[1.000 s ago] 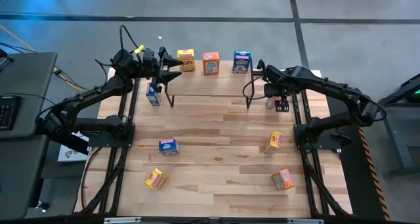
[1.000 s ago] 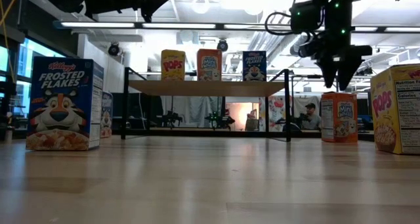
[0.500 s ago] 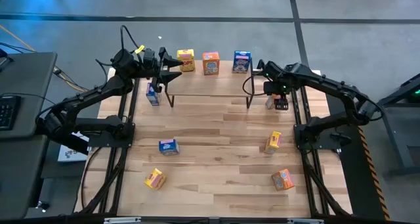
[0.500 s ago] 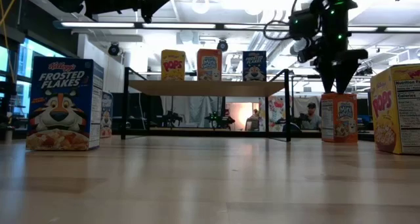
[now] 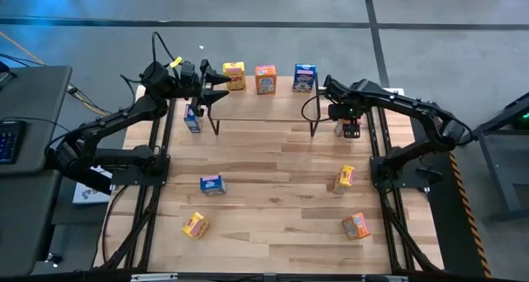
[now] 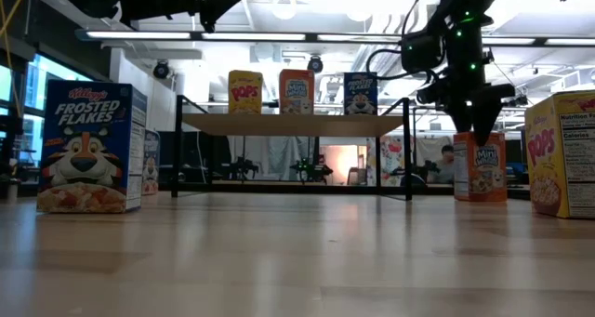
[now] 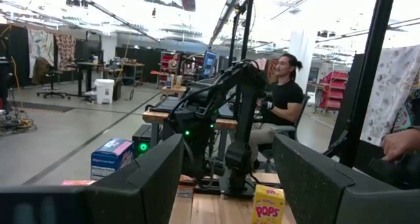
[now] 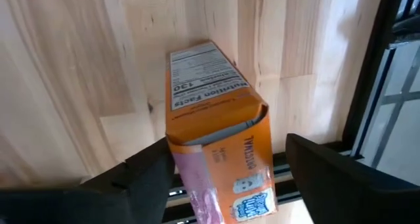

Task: Stack cereal on shelf
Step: Put the top orange cereal box on the shelf aligned with the other orange cereal box

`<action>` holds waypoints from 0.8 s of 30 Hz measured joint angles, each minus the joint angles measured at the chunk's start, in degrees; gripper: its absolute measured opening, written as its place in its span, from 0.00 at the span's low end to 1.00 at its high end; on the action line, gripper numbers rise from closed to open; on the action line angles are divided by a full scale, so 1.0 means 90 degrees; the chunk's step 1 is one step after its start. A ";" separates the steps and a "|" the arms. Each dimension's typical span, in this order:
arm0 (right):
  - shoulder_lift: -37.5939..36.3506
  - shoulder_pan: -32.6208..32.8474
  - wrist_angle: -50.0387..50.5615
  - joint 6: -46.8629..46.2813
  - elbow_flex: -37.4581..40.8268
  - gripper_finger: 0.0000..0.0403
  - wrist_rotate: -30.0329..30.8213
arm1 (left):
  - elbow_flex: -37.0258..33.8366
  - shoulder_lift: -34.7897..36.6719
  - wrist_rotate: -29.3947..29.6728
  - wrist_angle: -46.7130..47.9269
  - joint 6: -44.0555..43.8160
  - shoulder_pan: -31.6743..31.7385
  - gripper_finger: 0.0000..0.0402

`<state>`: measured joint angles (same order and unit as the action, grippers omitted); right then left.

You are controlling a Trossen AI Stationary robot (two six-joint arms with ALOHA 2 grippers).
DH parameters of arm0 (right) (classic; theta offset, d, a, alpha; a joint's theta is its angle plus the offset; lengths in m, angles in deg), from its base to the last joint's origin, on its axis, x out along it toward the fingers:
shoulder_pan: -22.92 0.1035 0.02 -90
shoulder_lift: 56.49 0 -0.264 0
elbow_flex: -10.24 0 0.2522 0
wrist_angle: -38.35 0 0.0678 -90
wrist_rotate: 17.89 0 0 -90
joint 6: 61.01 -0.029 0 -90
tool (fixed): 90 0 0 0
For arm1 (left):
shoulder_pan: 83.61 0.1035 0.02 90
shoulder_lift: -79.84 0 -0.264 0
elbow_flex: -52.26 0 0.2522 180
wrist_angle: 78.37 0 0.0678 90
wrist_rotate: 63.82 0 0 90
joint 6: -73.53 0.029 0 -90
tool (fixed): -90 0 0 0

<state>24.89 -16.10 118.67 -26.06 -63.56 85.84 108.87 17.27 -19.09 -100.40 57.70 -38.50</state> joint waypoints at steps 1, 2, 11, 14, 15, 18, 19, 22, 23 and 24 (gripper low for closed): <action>0.0000 0.0000 0.0000 -0.0001 0.0000 0.66 -0.0028 | 0.0000 0.0000 0.0000 0.0000 0.0000 0.0001 0.57; 0.0000 0.0000 0.0002 0.0001 0.0000 0.64 -0.0035 | 0.0000 0.0000 0.0000 0.0000 0.0000 0.0002 0.57; 0.0000 0.0000 0.0058 -0.0056 0.0000 0.47 -0.0043 | 0.0000 0.0000 0.0000 0.0000 0.0000 0.0002 0.57; 0.0000 0.0000 0.0114 -0.0194 0.0000 0.43 -0.0050 | 0.0000 0.0000 0.0000 0.0000 -0.0002 0.0002 0.57; 0.0000 0.0000 0.0148 -0.0272 0.0000 0.42 -0.0059 | 0.0000 0.0000 0.0000 0.0000 -0.0002 0.0002 0.57; 0.0000 0.0002 0.0269 -0.0391 0.0000 0.40 -0.0077 | 0.0000 0.0000 0.0000 -0.0054 0.0037 0.0002 0.57; 0.0000 0.0002 0.0301 -0.0424 0.0000 0.39 -0.0079 | 0.0000 0.0000 0.0000 -0.0069 0.0143 0.0002 0.57; -0.0011 0.0005 0.0357 -0.0567 0.0000 0.39 -0.0081 | 0.0000 0.0000 0.0000 -0.0068 0.0333 -0.0001 0.57; -0.0015 0.0005 0.0367 -0.0620 0.0000 0.39 -0.0094 | 0.0000 0.0000 0.0000 -0.0068 0.0331 0.0002 0.57; -0.0015 0.0005 0.0373 -0.0680 0.0000 0.39 -0.0135 | 0.0000 0.0000 0.0000 -0.0064 0.0333 0.0002 0.57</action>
<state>24.76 -16.06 122.04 -32.18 -63.56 84.62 108.87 17.27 -19.09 -100.98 60.69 -38.48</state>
